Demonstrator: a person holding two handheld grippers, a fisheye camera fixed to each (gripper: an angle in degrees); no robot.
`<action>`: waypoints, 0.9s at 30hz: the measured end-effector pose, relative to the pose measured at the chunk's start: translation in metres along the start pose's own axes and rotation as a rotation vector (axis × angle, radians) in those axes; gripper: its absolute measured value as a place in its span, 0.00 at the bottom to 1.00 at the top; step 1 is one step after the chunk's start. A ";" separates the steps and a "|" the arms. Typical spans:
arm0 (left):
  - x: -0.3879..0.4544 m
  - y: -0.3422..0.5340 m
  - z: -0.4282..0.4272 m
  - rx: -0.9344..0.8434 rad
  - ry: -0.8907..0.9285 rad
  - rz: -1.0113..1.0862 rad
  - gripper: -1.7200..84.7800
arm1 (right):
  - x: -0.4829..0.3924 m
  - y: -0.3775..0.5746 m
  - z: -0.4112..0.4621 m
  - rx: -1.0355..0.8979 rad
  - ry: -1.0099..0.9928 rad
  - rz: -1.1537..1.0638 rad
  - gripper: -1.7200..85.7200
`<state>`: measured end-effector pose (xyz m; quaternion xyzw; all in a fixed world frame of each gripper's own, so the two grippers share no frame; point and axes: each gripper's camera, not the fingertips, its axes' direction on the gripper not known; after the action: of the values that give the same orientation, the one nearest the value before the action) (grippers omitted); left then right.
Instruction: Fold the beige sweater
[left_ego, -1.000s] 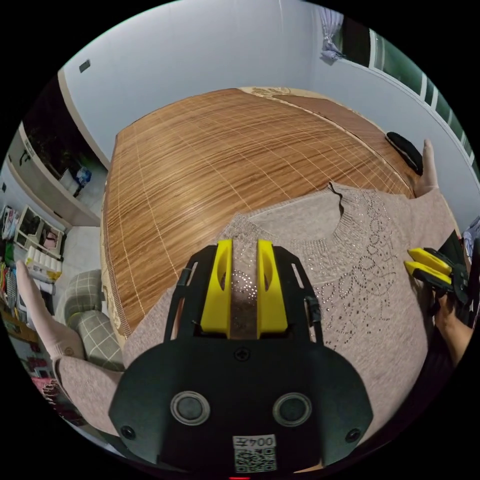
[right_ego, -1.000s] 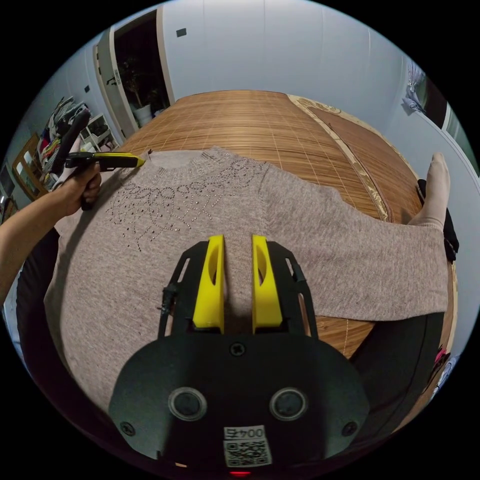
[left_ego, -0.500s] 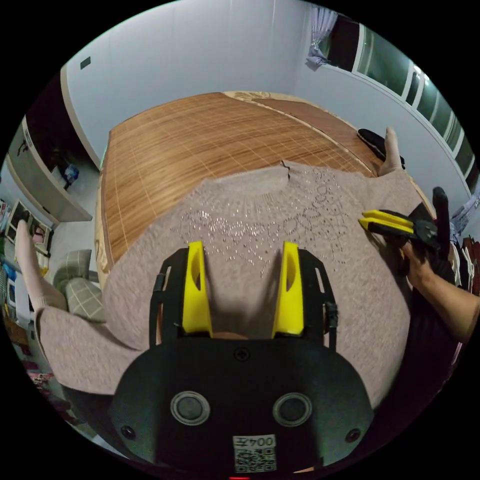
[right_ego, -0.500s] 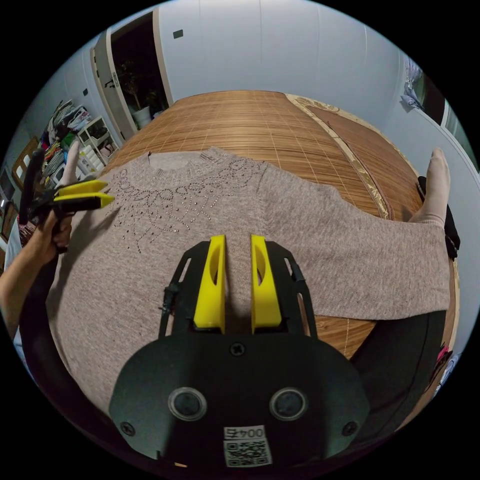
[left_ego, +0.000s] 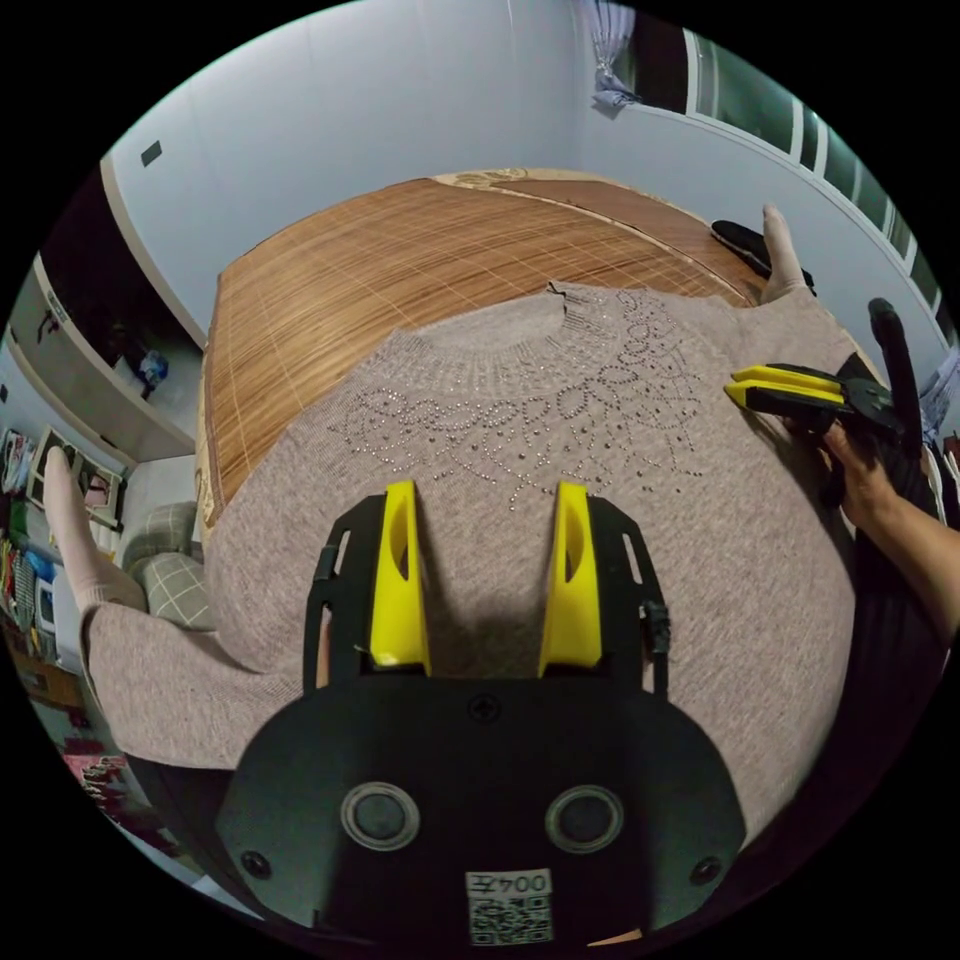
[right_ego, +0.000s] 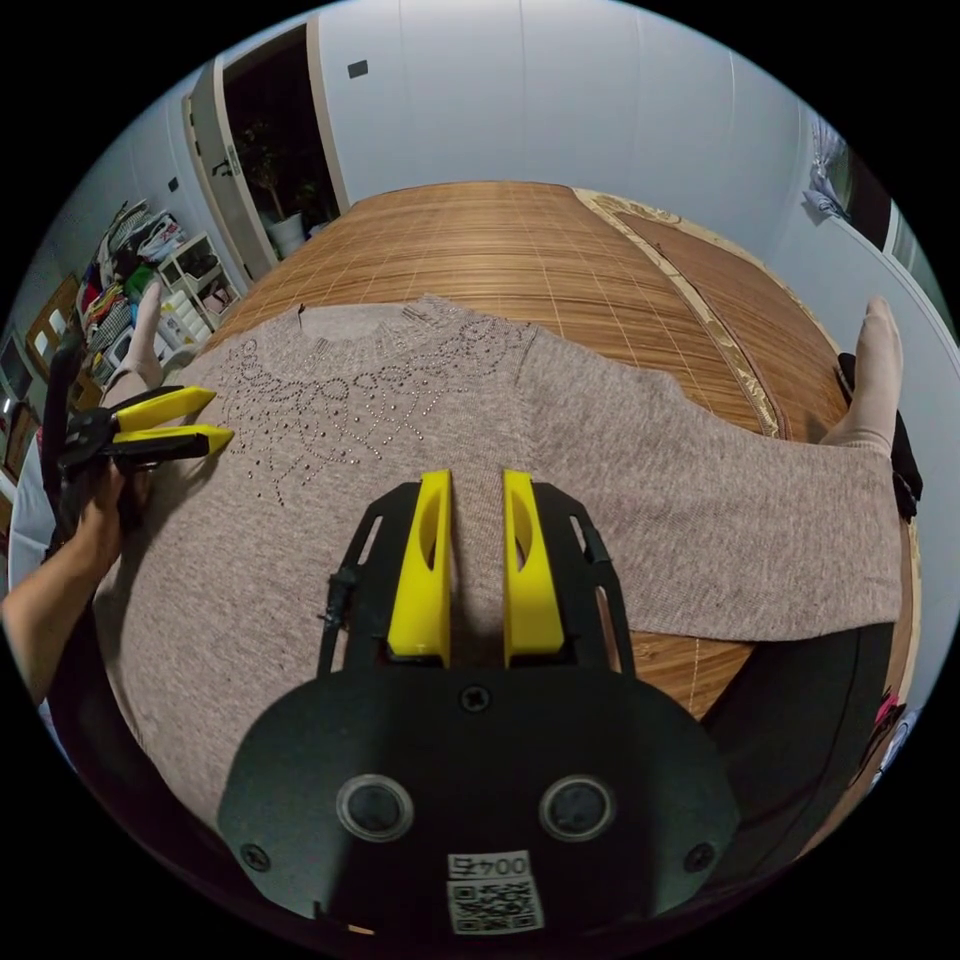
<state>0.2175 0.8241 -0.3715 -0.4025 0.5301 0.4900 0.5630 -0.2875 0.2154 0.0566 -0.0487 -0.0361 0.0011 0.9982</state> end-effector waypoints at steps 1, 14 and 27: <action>0.002 0.001 -0.001 0.000 -0.007 0.003 0.23 | 0.001 -0.001 0.000 0.000 0.002 -0.002 0.12; 0.011 0.016 -0.008 0.024 -0.016 -0.015 0.22 | 0.017 -0.015 -0.007 0.000 -0.026 0.004 0.12; 0.018 0.029 -0.016 0.030 -0.014 -0.017 0.22 | 0.046 -0.047 -0.022 0.013 -0.109 0.059 0.03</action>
<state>0.1849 0.8169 -0.3894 -0.3949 0.5299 0.4802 0.5768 -0.2403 0.1672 0.0423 -0.0430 -0.0890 0.0333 0.9945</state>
